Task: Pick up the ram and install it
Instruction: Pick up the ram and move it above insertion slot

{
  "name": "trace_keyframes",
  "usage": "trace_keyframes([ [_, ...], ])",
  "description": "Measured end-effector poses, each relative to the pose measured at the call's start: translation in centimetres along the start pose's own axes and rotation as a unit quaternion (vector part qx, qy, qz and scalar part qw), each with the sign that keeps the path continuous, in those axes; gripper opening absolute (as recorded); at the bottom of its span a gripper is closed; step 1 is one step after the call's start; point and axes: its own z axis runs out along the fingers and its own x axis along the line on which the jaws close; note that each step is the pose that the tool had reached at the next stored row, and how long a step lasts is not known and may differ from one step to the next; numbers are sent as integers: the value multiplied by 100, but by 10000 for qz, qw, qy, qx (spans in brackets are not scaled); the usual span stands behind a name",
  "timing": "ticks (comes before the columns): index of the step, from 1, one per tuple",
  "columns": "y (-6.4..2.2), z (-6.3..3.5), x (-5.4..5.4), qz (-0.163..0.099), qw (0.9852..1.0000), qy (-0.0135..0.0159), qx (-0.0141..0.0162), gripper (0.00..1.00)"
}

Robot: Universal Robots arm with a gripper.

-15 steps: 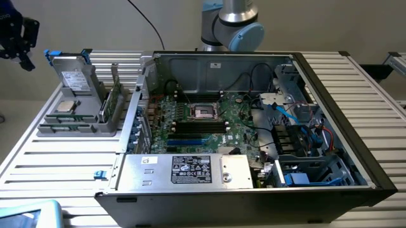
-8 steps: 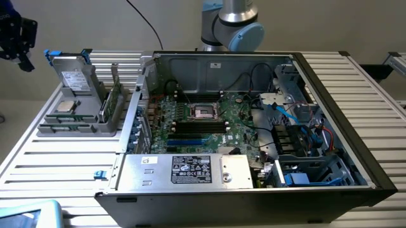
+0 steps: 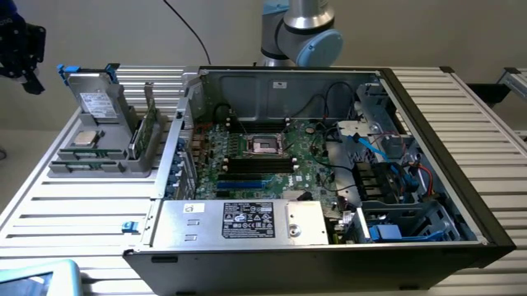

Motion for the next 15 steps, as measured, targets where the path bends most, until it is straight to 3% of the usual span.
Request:
trace_keyframes([
  [8, 0, 0, 0, -570, 9983, 9, 85, 11],
  [15, 0, 0, 0, -620, 9980, 11, 90, 11],
])
